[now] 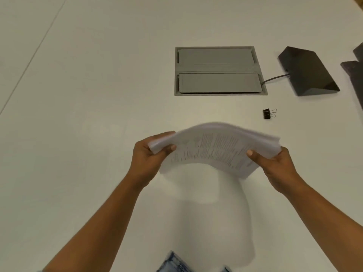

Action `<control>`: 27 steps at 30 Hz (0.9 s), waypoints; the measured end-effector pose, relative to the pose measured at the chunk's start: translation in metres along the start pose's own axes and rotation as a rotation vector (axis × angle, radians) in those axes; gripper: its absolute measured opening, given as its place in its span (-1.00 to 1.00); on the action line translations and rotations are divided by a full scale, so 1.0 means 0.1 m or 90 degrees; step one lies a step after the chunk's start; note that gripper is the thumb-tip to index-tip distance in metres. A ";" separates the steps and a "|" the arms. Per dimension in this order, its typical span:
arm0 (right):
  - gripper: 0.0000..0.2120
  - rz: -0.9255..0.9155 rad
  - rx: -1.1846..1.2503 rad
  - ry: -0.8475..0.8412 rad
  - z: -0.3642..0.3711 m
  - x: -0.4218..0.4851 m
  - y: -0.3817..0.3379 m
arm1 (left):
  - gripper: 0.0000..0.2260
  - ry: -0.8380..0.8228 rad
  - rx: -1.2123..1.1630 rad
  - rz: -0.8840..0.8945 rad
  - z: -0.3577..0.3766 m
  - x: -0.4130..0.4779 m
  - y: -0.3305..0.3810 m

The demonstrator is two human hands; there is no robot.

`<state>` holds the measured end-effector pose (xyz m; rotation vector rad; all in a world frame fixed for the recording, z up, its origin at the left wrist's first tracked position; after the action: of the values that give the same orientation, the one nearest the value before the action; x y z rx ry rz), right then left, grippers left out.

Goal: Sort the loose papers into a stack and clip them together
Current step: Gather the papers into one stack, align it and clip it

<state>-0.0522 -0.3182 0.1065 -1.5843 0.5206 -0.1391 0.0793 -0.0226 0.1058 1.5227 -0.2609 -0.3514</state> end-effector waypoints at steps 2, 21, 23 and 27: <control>-0.64 -0.007 -0.020 0.003 0.00 0.03 0.09 | -0.70 0.003 0.024 0.001 0.04 -0.03 -0.12; -0.64 -0.298 -0.578 -0.208 0.15 0.18 -0.99 | -0.64 -0.106 0.586 0.327 0.52 -0.08 1.33; -0.83 -0.280 -0.496 -0.204 0.17 0.19 -0.99 | -0.67 -0.068 0.570 0.382 0.54 -0.07 1.40; -0.73 -0.203 -0.301 -0.143 0.15 0.18 -0.87 | -0.30 0.199 0.484 0.525 0.32 0.06 1.24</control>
<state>-0.0091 -0.3125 0.1854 -2.1102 0.1218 -0.0795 0.0801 -0.0523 0.2305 2.0084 -0.7954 0.7148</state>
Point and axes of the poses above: each hand's wrist, its own x-axis towards the middle knuckle, its own z-axis out of the palm, y = z × x, the point moved 1 cm from there along x, towards the middle knuckle, and after that the axes turned 3 degrees about -x, right-handed, at the moved point
